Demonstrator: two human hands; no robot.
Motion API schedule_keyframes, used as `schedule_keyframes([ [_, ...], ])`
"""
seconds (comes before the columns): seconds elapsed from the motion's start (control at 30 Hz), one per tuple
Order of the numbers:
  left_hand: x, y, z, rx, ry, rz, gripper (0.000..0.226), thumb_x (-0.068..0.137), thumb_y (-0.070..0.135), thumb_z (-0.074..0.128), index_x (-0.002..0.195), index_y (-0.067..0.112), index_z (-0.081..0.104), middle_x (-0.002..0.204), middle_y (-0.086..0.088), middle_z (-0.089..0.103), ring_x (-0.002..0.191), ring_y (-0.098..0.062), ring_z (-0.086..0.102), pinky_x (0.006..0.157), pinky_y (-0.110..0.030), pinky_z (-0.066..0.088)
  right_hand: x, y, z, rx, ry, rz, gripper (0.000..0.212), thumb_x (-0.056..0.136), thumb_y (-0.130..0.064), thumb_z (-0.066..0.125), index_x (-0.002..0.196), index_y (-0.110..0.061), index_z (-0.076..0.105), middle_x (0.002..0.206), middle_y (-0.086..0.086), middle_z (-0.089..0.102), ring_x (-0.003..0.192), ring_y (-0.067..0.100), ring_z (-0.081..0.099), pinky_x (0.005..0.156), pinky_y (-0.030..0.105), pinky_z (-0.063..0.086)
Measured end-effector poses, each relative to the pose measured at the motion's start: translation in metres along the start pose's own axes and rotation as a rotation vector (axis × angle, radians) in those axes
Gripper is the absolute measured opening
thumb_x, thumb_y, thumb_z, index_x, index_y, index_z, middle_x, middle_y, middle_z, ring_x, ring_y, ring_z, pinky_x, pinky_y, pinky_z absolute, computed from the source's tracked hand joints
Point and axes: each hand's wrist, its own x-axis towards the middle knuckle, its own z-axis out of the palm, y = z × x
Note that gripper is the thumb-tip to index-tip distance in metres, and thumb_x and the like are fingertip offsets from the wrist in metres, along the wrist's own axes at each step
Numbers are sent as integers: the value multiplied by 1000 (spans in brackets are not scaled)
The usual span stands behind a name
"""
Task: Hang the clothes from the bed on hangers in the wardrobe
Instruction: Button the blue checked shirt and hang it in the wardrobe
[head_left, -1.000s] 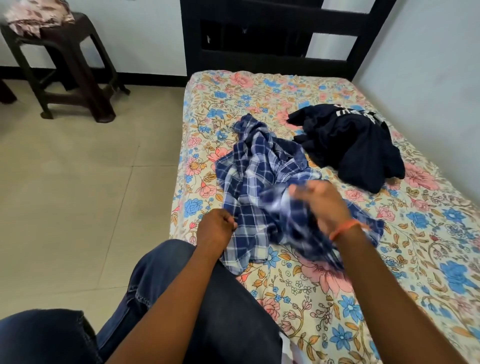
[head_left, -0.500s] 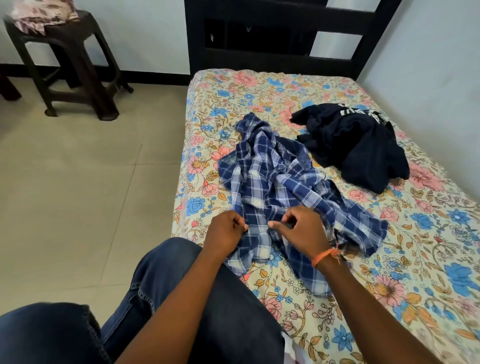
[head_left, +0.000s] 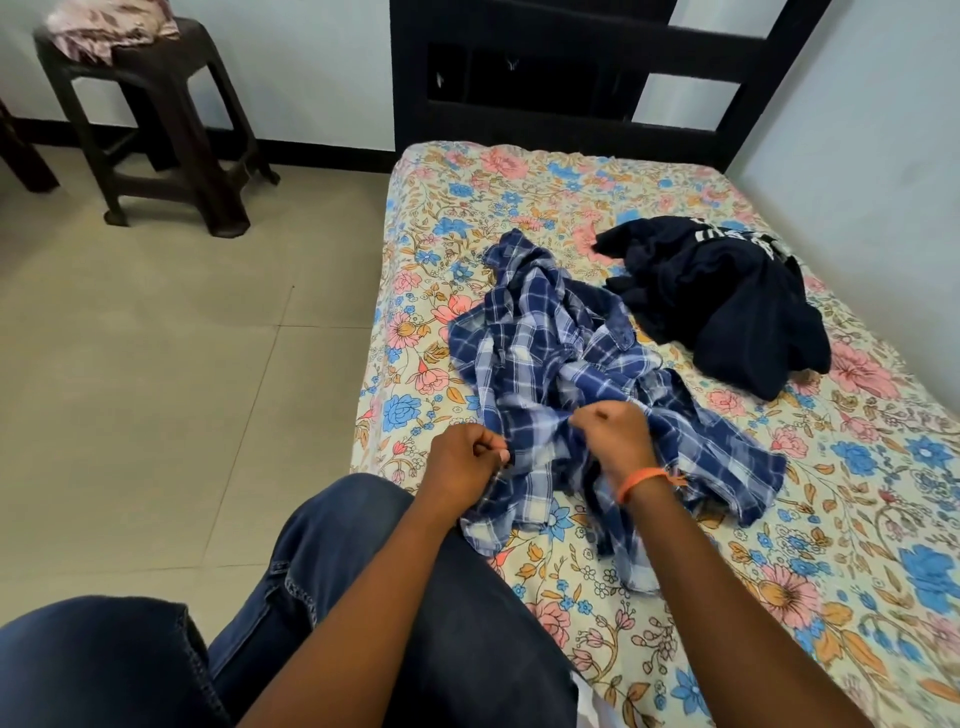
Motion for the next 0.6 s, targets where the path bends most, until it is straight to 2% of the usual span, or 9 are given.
schedule_keyframes([
  [0.07, -1, 2, 0, -98, -5, 14, 13, 87, 12, 73, 78, 21, 69, 74, 7, 68, 67, -6, 62, 63, -12, 49, -1, -9, -19, 437, -44, 153, 8, 89, -4, 64, 83, 0, 67, 85, 13, 66, 79, 26, 64, 77, 32, 56],
  [0.1, -2, 2, -1, -145, -16, 21, 10, 87, 13, 73, 80, 19, 69, 75, 5, 69, 67, -8, 63, 65, -17, 51, -1, -11, -25, 507, -48, 150, 5, 90, -4, 65, 86, -5, 68, 93, 11, 69, 90, 25, 65, 85, 34, 54],
  [0.17, -5, 4, -1, -205, -43, 39, 5, 87, 13, 73, 85, 17, 70, 74, 3, 69, 66, -7, 62, 66, -22, 54, -6, -11, -35, 345, 9, 17, 5, 91, -8, 67, 91, -12, 70, 96, 5, 71, 94, 19, 65, 86, 28, 52],
  [0.23, -7, 5, -2, -224, -54, 54, 4, 87, 14, 72, 86, 16, 70, 73, 3, 68, 62, -4, 61, 67, -23, 55, -14, -10, -41, 52, 94, -161, 5, 92, -14, 69, 92, -11, 73, 91, 2, 72, 88, 15, 66, 81, 26, 52],
  [0.27, -8, 6, -2, -231, -52, 59, 5, 88, 14, 72, 85, 17, 70, 72, 4, 68, 61, -4, 61, 67, -24, 55, -18, -10, -42, 2, 115, -190, 6, 91, -15, 70, 92, -10, 73, 90, 3, 72, 86, 15, 66, 79, 27, 53],
  [0.37, -9, 7, -3, -257, -54, 80, 5, 87, 13, 72, 85, 17, 70, 73, 2, 68, 61, -5, 60, 65, -24, 54, -30, -11, -40, 255, 28, -25, 5, 89, -7, 70, 90, -12, 70, 93, 6, 71, 89, 16, 66, 80, 27, 54],
  [0.5, -14, 8, 0, -304, -88, 88, 6, 87, 11, 72, 88, 17, 71, 79, 0, 70, 69, -6, 60, 69, -22, 54, -47, -11, -20, 646, -283, 295, 34, 77, 4, 68, 110, 3, 64, 107, 18, 70, 100, 29, 66, 94, 45, 53],
  [0.53, -17, 9, 1, -323, -94, 87, 8, 87, 10, 72, 88, 17, 71, 79, 1, 70, 68, -4, 60, 67, -19, 52, -54, -12, -14, 675, -322, 319, 35, 74, 3, 69, 109, 3, 65, 102, 17, 72, 96, 29, 67, 90, 46, 55],
  [0.6, -20, 10, 0, -351, -109, 78, 10, 88, 8, 71, 88, 18, 71, 78, 2, 69, 66, -2, 60, 64, -16, 49, -62, -13, -3, 707, -297, 321, 24, 78, 4, 69, 101, 0, 67, 85, 12, 74, 83, 26, 68, 79, 44, 56],
])
